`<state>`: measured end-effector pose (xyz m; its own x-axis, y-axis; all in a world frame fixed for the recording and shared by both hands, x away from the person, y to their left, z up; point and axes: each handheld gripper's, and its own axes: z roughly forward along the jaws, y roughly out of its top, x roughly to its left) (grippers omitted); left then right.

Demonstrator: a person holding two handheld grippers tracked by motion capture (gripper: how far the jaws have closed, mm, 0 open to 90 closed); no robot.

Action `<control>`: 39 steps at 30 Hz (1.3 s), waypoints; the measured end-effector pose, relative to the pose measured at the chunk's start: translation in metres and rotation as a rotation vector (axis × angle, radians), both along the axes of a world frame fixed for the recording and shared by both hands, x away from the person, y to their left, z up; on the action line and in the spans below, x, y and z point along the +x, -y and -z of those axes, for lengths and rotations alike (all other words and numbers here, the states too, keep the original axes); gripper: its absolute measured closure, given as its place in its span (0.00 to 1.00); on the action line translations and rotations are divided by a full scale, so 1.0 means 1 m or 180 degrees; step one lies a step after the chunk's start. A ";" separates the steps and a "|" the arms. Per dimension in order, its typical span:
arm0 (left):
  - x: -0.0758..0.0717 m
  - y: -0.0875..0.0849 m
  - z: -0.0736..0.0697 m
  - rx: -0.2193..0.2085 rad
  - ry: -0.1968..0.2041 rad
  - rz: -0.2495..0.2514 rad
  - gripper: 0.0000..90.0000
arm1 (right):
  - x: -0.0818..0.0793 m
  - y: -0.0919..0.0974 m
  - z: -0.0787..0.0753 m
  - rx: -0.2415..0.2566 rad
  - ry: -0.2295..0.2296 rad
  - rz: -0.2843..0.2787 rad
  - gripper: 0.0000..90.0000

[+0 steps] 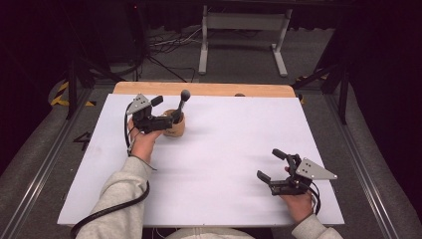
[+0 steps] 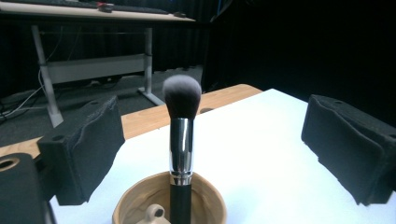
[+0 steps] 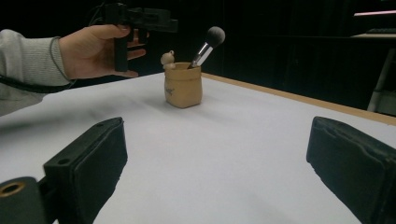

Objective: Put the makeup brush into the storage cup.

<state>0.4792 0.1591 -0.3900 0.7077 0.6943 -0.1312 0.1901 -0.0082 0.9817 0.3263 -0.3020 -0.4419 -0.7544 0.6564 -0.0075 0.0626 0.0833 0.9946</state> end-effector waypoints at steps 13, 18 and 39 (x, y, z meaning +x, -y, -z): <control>-0.032 -0.007 -0.024 0.0078 0.0241 0.0381 0.04 | 0.001 0.003 -0.004 0.0008 0.0071 0.0037 0.02; -0.043 -0.010 -0.025 0.0035 0.0193 0.0503 0.03 | 0.002 0.002 -0.005 0.0006 0.0077 0.0015 0.00; -0.080 -0.032 -0.016 0.0068 0.0185 0.0786 0.03 | 0.009 0.007 -0.003 -0.0052 0.0072 -0.0065 0.00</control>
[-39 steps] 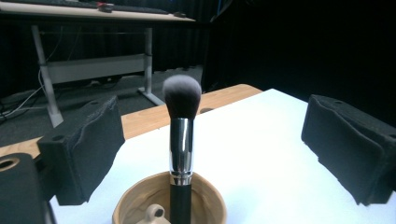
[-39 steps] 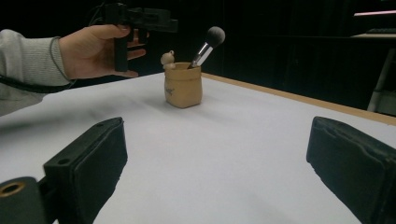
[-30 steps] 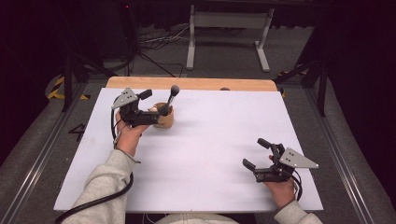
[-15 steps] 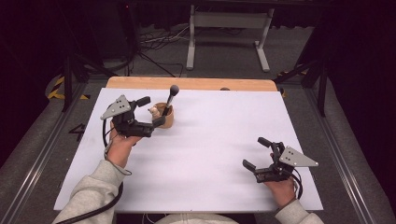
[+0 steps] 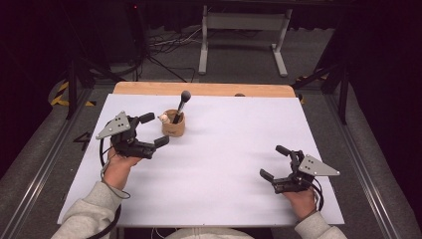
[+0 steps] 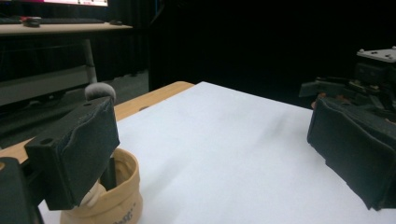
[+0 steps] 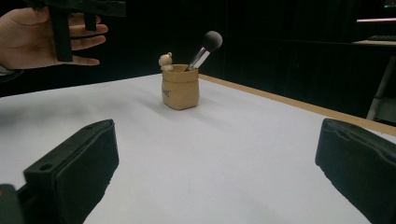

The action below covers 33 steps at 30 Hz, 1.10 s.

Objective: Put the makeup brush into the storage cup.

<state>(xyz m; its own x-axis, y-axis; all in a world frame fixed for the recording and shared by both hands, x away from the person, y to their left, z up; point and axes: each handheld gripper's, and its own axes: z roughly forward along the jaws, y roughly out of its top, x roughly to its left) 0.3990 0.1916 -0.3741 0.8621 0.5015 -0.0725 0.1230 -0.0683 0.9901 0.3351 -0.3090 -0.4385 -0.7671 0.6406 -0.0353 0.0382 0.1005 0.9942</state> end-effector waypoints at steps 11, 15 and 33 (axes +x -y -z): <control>-0.015 -0.005 0.009 0.0049 0.0007 0.0165 0.03 | 0.004 0.004 0.001 0.0003 -0.0028 -0.0026 0.00; -0.020 -0.007 0.016 0.0047 -0.0020 0.0188 0.03 | 0.005 0.005 0.001 -0.0002 -0.0035 -0.0032 0.00; -0.035 -0.003 0.053 -0.0014 -0.0141 0.0368 0.03 | 0.006 0.003 0.004 -0.0047 -0.0048 -0.0138 0.00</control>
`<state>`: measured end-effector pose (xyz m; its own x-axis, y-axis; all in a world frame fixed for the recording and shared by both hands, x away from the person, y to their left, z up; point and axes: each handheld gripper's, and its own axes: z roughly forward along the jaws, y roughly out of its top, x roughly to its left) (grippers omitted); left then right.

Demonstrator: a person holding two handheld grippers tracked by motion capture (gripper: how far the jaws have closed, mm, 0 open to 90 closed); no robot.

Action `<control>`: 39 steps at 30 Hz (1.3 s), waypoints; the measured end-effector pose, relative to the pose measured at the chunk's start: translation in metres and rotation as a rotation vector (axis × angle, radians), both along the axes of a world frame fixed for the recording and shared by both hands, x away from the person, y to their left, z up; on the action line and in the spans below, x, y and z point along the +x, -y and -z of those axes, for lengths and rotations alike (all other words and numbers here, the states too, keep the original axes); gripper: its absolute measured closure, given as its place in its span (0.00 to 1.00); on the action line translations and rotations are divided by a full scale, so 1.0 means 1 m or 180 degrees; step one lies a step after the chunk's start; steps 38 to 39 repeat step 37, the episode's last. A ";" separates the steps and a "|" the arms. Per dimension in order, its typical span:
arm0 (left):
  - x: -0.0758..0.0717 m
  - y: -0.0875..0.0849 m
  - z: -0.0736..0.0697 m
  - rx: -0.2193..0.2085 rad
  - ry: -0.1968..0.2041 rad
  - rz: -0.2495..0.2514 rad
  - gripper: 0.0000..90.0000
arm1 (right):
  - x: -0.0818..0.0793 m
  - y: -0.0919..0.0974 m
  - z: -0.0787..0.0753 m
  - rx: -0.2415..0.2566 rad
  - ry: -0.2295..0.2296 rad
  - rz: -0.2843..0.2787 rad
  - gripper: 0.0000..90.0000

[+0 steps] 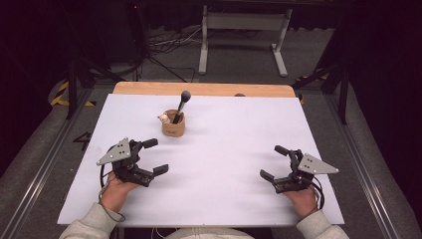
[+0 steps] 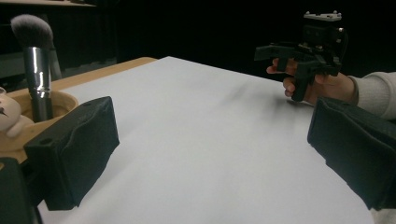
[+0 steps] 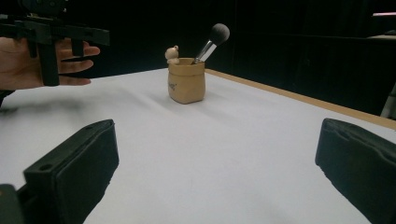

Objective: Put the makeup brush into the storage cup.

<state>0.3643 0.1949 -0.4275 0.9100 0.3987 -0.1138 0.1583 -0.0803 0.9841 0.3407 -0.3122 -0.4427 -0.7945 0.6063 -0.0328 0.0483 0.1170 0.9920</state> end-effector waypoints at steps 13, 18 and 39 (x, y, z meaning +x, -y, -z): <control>-0.003 0.002 0.019 0.0031 0.0004 0.0017 0.03 | -0.001 -0.002 0.004 -0.0025 -0.0016 -0.0043 0.00; -0.004 0.005 0.026 0.0066 -0.0019 0.0033 0.03 | -0.002 -0.003 0.006 -0.0042 -0.0026 -0.0050 0.00; -0.006 0.004 0.027 -0.0153 0.0045 0.0024 0.04 | -0.006 -0.007 0.007 -0.0072 -0.0026 -0.0016 0.00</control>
